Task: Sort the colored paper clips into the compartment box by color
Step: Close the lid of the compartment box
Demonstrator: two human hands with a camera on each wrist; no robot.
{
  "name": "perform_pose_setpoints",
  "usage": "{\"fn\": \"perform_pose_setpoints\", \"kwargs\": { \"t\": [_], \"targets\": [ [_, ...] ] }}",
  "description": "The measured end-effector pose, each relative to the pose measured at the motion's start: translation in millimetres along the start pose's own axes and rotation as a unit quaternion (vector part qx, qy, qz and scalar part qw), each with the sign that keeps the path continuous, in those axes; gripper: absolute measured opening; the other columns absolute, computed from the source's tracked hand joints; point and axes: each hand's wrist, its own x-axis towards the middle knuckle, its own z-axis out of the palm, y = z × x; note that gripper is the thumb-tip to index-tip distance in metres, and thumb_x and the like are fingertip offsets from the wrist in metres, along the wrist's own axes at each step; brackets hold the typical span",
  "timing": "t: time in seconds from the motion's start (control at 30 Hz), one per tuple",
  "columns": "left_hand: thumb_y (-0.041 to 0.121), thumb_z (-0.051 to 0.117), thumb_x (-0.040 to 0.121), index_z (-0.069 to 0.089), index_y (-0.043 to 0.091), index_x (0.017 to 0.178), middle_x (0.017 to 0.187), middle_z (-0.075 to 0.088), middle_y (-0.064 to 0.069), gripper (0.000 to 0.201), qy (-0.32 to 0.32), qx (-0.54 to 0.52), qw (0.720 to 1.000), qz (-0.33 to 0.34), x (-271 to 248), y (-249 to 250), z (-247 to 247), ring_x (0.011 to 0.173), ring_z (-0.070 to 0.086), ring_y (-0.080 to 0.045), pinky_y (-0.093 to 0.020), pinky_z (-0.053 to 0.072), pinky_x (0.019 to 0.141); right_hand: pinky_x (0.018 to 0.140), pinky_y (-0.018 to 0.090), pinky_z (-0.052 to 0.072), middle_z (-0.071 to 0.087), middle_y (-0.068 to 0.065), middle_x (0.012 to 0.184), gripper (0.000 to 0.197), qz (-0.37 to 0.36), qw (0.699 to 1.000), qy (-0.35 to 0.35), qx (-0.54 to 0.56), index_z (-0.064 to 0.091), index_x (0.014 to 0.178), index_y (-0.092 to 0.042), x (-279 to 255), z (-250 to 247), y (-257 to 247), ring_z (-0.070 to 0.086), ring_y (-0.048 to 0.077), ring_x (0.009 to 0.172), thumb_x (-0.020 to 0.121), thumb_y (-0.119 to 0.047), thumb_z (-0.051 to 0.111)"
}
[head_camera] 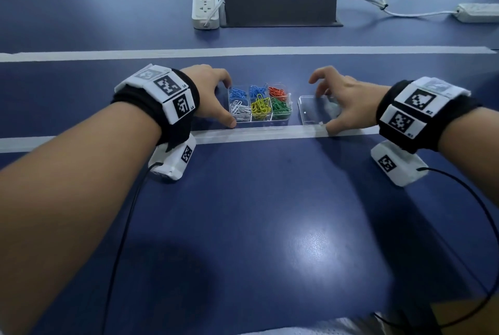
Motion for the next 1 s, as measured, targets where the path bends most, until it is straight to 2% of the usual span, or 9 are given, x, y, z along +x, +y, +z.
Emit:
{"fn": "perform_pose_setpoints", "kwargs": {
  "t": [0.1, 0.2, 0.27, 0.37, 0.5, 0.7, 0.83, 1.0],
  "targets": [
    [0.056, 0.079, 0.056, 0.048, 0.025, 0.125, 0.117, 0.054, -0.006, 0.082, 0.002, -0.002, 1.0, -0.001, -1, 1, 1, 0.105, 0.056, -0.028, -0.04, 0.049, 0.092, 0.094, 0.046, 0.047, 0.047, 0.002, 0.114, 0.081, -0.01, 0.999, 0.032, -0.003, 0.026, 0.129, -0.021, 2, -10, 2, 0.055, 0.032, 0.104, 0.065, -0.016, 0.077],
    [0.056, 0.078, 0.057, 0.047, 0.026, 0.126, 0.118, 0.053, -0.006, 0.081, 0.002, -0.005, 1.0, -0.003, -1, 2, 2, 0.106, 0.055, -0.028, -0.039, 0.049, 0.091, 0.095, 0.046, 0.046, 0.052, 0.004, 0.117, 0.079, -0.029, 0.995, 0.098, 0.007, 0.029, 0.129, -0.016, 7, -24, -8, 0.055, 0.032, 0.105, 0.066, -0.018, 0.077],
    [0.056, 0.078, 0.058, 0.047, 0.027, 0.126, 0.118, 0.053, -0.006, 0.081, 0.004, -0.006, 1.0, -0.005, -1, 2, 2, 0.107, 0.055, -0.028, -0.039, 0.048, 0.091, 0.096, 0.046, 0.046, 0.052, 0.003, 0.115, 0.079, -0.064, 0.991, 0.111, 0.027, 0.03, 0.129, -0.014, 13, -28, -25, 0.055, 0.029, 0.108, 0.066, -0.02, 0.077],
    [0.057, 0.078, 0.058, 0.047, 0.028, 0.127, 0.119, 0.053, -0.006, 0.081, 0.009, -0.005, 1.0, -0.006, -1, 2, 3, 0.11, 0.054, -0.028, -0.04, 0.047, 0.094, 0.095, 0.043, 0.048, 0.051, -0.004, 0.113, 0.079, -0.116, 0.989, 0.086, 0.024, 0.029, 0.13, -0.018, 24, -21, -57, 0.056, 0.025, 0.107, 0.067, -0.024, 0.076],
    [0.058, 0.078, 0.055, 0.046, 0.03, 0.128, 0.119, 0.052, -0.004, 0.084, 0.013, -0.008, 1.0, -0.01, 0, 1, 4, 0.109, 0.054, -0.027, -0.04, 0.047, 0.093, 0.092, 0.041, 0.05, 0.047, -0.007, 0.113, 0.078, -0.138, 0.989, 0.052, 0.01, 0.03, 0.13, -0.021, 38, -3, -83, 0.056, 0.023, 0.107, 0.067, -0.025, 0.076],
    [0.057, 0.079, 0.055, 0.045, 0.03, 0.129, 0.118, 0.052, -0.005, 0.086, 0.008, -0.005, 1.0, -0.006, 3, 0, 3, 0.107, 0.056, -0.028, -0.038, 0.048, 0.09, 0.093, 0.042, 0.048, 0.047, -0.007, 0.113, 0.076, -0.137, 0.989, 0.047, 0.014, 0.032, 0.13, -0.021, 45, -1, -83, 0.054, 0.024, 0.109, 0.067, -0.025, 0.075],
    [0.058, 0.078, 0.054, 0.046, 0.031, 0.128, 0.116, 0.052, -0.005, 0.085, 0.011, 0.0, 1.0, -0.003, 4, -1, 4, 0.107, 0.056, -0.028, -0.038, 0.048, 0.087, 0.091, 0.036, 0.048, 0.048, -0.006, 0.114, 0.076, -0.134, 0.99, 0.048, 0.018, 0.033, 0.131, -0.021, 47, 0, -82, 0.054, 0.023, 0.108, 0.068, -0.026, 0.075],
    [0.059, 0.079, 0.052, 0.048, 0.031, 0.124, 0.105, 0.047, 0.0, 0.083, 0.011, -0.008, 1.0, -0.006, 4, -2, 4, 0.106, 0.056, -0.028, -0.037, 0.048, 0.087, 0.092, 0.03, 0.044, 0.052, -0.001, 0.127, 0.075, -0.126, 0.99, 0.054, 0.016, 0.039, 0.134, -0.02, 49, 4, -80, 0.052, 0.02, 0.113, 0.068, -0.027, 0.075]
  ]
}}
